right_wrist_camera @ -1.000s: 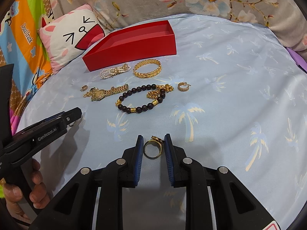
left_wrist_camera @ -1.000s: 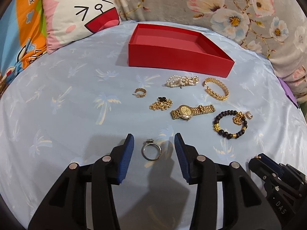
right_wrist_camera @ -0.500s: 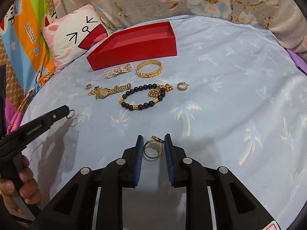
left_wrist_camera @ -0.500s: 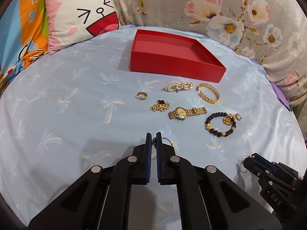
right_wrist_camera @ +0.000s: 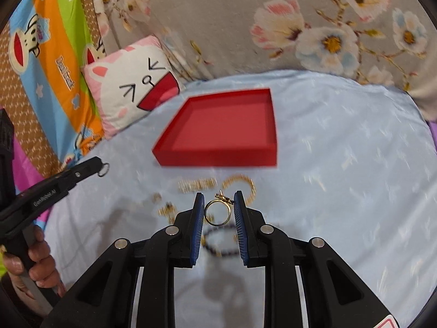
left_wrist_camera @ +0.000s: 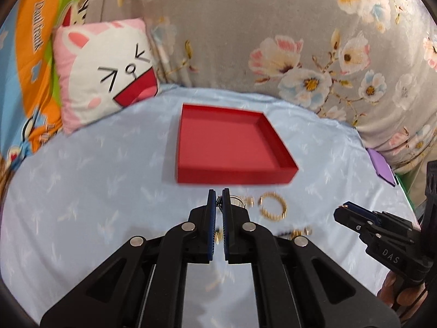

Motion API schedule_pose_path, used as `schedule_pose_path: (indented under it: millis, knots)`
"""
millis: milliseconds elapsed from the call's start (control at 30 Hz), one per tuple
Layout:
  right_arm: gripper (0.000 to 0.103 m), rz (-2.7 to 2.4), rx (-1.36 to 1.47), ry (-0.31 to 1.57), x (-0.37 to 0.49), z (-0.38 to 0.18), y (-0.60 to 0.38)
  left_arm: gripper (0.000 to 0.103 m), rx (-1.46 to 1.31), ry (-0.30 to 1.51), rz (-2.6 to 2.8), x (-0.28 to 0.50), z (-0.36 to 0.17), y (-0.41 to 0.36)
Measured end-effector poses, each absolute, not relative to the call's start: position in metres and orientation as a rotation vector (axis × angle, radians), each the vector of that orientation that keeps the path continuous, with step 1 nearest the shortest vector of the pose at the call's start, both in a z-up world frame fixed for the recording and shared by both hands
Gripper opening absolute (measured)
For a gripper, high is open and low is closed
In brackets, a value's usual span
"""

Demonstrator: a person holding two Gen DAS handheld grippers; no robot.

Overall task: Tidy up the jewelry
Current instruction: 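Carry both rings over the red box and open both tools, then withdraw both tools from the box back toward the jewelry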

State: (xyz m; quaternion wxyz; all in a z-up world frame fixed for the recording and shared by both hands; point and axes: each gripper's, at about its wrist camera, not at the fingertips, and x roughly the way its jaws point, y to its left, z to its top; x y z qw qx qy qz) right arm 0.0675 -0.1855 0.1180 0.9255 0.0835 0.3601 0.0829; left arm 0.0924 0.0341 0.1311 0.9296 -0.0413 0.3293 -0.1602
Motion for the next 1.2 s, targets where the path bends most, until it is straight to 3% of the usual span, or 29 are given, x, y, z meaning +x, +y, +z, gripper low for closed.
schedule_pose_path:
  millis: [233,533,1000,1067,1133,1200]
  knots:
    - [0.021,0.205,0.147,0.756,0.193,0.142,-0.187,0.003,-0.048,0.655,-0.344,0.208,0.16,0.007]
    - [0.021,0.183,0.183,0.902,0.355,0.096,-0.199,0.004,-0.048,0.794,-0.319,0.353,0.109,-0.018]
    - [0.022,0.12,0.118,1.025,0.424,0.042,-0.2,0.005,0.002,0.918,-0.273,0.425,0.052,-0.03]
    - [0.024,0.114,0.116,1.007,0.424,0.045,-0.201,0.009,0.006,0.916,-0.255,0.428,0.05,-0.031]
    - [0.027,0.111,0.127,0.986,0.422,0.048,-0.204,0.027,-0.013,0.915,-0.246,0.428,0.051,-0.027]
    - [0.03,0.11,0.142,0.953,0.413,0.055,-0.208,0.038,-0.039,0.892,-0.241,0.424,0.056,-0.021]
